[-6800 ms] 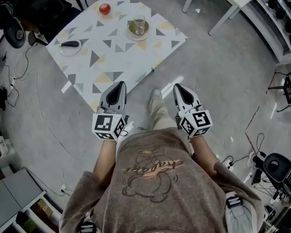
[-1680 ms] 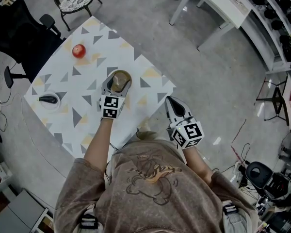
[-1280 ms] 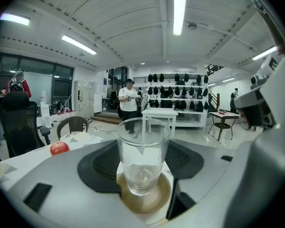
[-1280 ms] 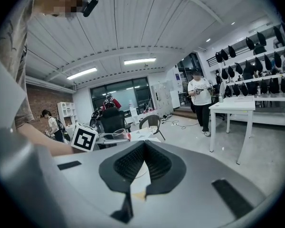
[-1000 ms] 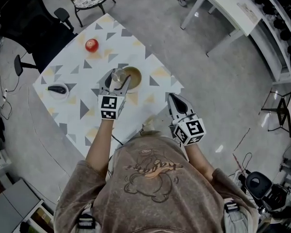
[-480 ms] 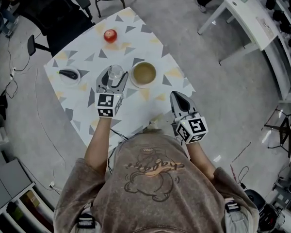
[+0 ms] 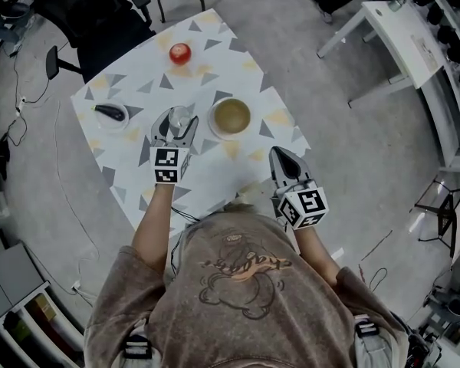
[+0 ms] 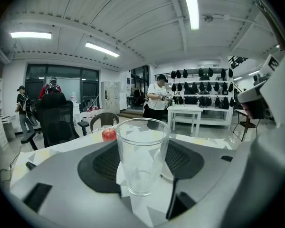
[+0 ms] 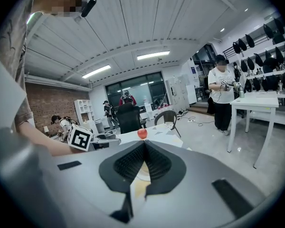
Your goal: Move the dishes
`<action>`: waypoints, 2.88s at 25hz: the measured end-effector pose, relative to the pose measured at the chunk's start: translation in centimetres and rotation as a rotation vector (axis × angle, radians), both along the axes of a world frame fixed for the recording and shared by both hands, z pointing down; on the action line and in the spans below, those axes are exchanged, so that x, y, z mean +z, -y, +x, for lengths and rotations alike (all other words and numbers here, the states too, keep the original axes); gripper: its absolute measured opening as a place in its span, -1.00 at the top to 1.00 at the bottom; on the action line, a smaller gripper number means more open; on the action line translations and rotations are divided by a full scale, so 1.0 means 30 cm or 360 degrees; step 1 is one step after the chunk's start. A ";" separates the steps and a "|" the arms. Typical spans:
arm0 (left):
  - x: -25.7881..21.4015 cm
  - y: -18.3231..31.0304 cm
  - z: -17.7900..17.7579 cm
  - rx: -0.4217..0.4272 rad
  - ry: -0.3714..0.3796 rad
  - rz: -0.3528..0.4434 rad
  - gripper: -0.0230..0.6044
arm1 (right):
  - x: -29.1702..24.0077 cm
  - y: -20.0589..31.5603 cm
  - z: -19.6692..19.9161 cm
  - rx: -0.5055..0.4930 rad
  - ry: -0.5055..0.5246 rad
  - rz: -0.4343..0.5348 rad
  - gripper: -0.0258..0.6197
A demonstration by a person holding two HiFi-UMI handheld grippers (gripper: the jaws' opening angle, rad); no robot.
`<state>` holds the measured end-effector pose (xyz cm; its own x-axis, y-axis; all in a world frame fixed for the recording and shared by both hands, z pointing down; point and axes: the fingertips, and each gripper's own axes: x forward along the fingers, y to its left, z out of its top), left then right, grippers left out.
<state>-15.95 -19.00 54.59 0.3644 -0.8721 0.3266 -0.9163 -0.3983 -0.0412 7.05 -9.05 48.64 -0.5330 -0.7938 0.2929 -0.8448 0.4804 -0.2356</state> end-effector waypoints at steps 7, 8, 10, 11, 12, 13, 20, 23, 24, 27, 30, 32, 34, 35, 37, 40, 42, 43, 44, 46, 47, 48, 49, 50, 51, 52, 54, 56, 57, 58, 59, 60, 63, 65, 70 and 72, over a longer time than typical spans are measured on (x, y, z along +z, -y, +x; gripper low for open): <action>0.094 0.020 0.005 -0.0042 0.0016 -0.0045 0.02 | 0.018 0.009 0.030 0.0024 -0.0020 -0.0033 0.90; 0.108 0.022 0.006 -0.0046 0.0016 -0.0055 0.02 | 0.022 0.009 0.032 0.0025 -0.0022 -0.0038 0.90; 0.132 0.025 0.009 -0.0051 0.0009 -0.0073 0.02 | 0.028 0.009 0.036 0.0028 -0.0024 -0.0048 0.90; 0.141 0.027 0.011 -0.0053 0.0007 -0.0079 0.02 | 0.030 0.010 0.038 0.0029 -0.0025 -0.0053 0.90; 0.149 0.029 0.013 -0.0055 0.0006 -0.0082 0.02 | 0.033 0.011 0.040 0.0030 -0.0026 -0.0057 0.90; 0.155 0.031 0.015 -0.0056 0.0005 -0.0082 0.02 | 0.035 0.012 0.041 0.0031 -0.0027 -0.0062 0.90; 0.190 0.037 0.012 -0.0079 0.0015 -0.0108 0.02 | 0.045 0.019 0.047 0.0037 -0.0037 -0.0077 0.90; 0.188 0.037 0.018 -0.0076 0.0008 -0.0086 0.02 | 0.051 0.019 0.049 0.0037 -0.0039 -0.0084 0.90; 0.188 0.037 0.018 -0.0076 0.0004 -0.0081 0.02 | 0.052 0.018 0.049 0.0038 -0.0039 -0.0085 0.90; 0.189 0.041 0.016 -0.0079 -0.0011 -0.0078 0.01 | 0.054 0.019 0.045 0.0041 -0.0039 -0.0088 0.90; 0.188 0.041 0.013 -0.0086 -0.0021 -0.0087 0.01 | 0.056 0.019 0.042 0.0042 -0.0043 -0.0091 0.90; 0.189 0.041 0.013 -0.0089 -0.0024 -0.0088 0.01 | 0.057 0.021 0.039 0.0043 -0.0044 -0.0091 0.90; 0.183 0.042 0.012 -0.0091 -0.0032 -0.0081 0.01 | 0.057 0.021 0.036 0.0043 -0.0042 -0.0089 0.90; 0.174 0.042 0.013 -0.0089 -0.0037 -0.0072 0.01 | 0.057 0.020 0.035 0.0043 -0.0040 -0.0087 0.90; 0.148 0.043 0.015 -0.0080 -0.0044 -0.0044 0.01 | 0.054 0.019 0.033 0.0044 -0.0038 -0.0083 0.90; 0.097 0.044 0.015 -0.0075 -0.0054 0.0005 0.01 | 0.048 0.021 0.030 0.0044 -0.0035 -0.0073 0.90; 0.061 0.037 0.015 -0.0077 -0.0064 0.0038 0.01 | 0.044 0.022 0.026 0.0043 -0.0032 -0.0065 0.90; 0.042 0.032 0.014 -0.0077 -0.0068 0.0053 0.01 | 0.042 0.022 0.024 0.0042 -0.0029 -0.0059 0.90; 0.024 0.026 0.015 -0.0076 -0.0070 0.0068 0.01 | 0.040 0.021 0.022 0.0042 -0.0025 -0.0054 0.90; -0.012 0.011 0.014 -0.0074 -0.0069 0.0096 0.01 | 0.035 0.020 0.015 0.0039 -0.0019 -0.0044 0.90; -0.029 0.002 0.013 -0.0073 -0.0068 0.0107 0.01 | 0.033 0.019 0.011 0.0036 -0.0016 -0.0039 0.90; -0.044 -0.006 0.013 -0.0072 -0.0068 0.0117 0.01 | 0.031 0.019 0.007 0.0033 -0.0013 -0.0033 0.90; -0.058 -0.015 0.013 -0.0072 -0.0071 0.0126 0.01 | 0.028 0.018 0.003 0.0029 -0.0010 -0.0027 0.90; -0.072 -0.024 0.014 -0.0072 -0.0075 0.0132 0.01 | 0.025 0.018 -0.001 0.0025 -0.0008 -0.0020 0.90; -0.083 -0.033 0.016 -0.0071 -0.0080 0.0136 0.01 | 0.021 0.017 -0.004 0.0022 -0.0006 -0.0013 0.90; -0.091 -0.045 0.019 -0.0069 -0.0083 0.0138 0.01 | 0.017 0.016 -0.008 0.0019 -0.0004 -0.0005 0.90; -0.104 -0.072 0.025 -0.0058 -0.0081 0.0135 0.01 | 0.010 0.011 -0.016 0.0016 0.0004 0.0013 0.90; -0.117 -0.098 0.032 -0.0046 -0.0080 0.0137 0.01 | 0.004 0.008 -0.022 0.0014 0.0009 0.0029 0.90; -0.124 -0.110 0.038 -0.0042 -0.0087 0.0140 0.01 | 0.001 0.007 -0.024 0.0014 0.0009 0.0037 0.90; -0.129 -0.121 0.044 -0.0039 -0.0095 0.0141 0.01 | -0.002 0.006 -0.024 0.0014 0.0008 0.0045 0.90; -0.132 -0.133 0.052 -0.0034 -0.0102 0.0142 0.01 | -0.006 0.004 -0.025 0.0014 0.0009 0.0052 0.90; -0.133 -0.145 0.062 -0.0025 -0.0103 0.0142 0.01 | -0.008 0.001 -0.025 0.0015 0.0011 0.0057 0.90; -0.124 -0.177 0.096 0.0014 -0.0103 0.0127 0.01 | -0.012 -0.011 -0.022 0.0021 0.0014 0.0065 0.90; -0.117 -0.190 0.118 0.0036 -0.0111 0.0116 0.02 | -0.012 -0.017 -0.017 0.0027 0.0009 0.0066 0.90; -0.103 -0.194 0.177 0.0092 -0.0134 0.0093 0.02 | -0.008 -0.030 0.004 0.0050 -0.0004 0.0058 0.90; -0.092 -0.185 0.203 0.0111 -0.0143 0.0078 0.02 | -0.005 -0.033 0.016 0.0061 -0.0008 0.0053 0.90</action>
<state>-9.85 -13.44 51.84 0.4508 -0.8577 0.2472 -0.8873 -0.4609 0.0188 7.55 -8.07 48.49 -0.5007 -0.8229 0.2685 -0.8638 0.4551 -0.2159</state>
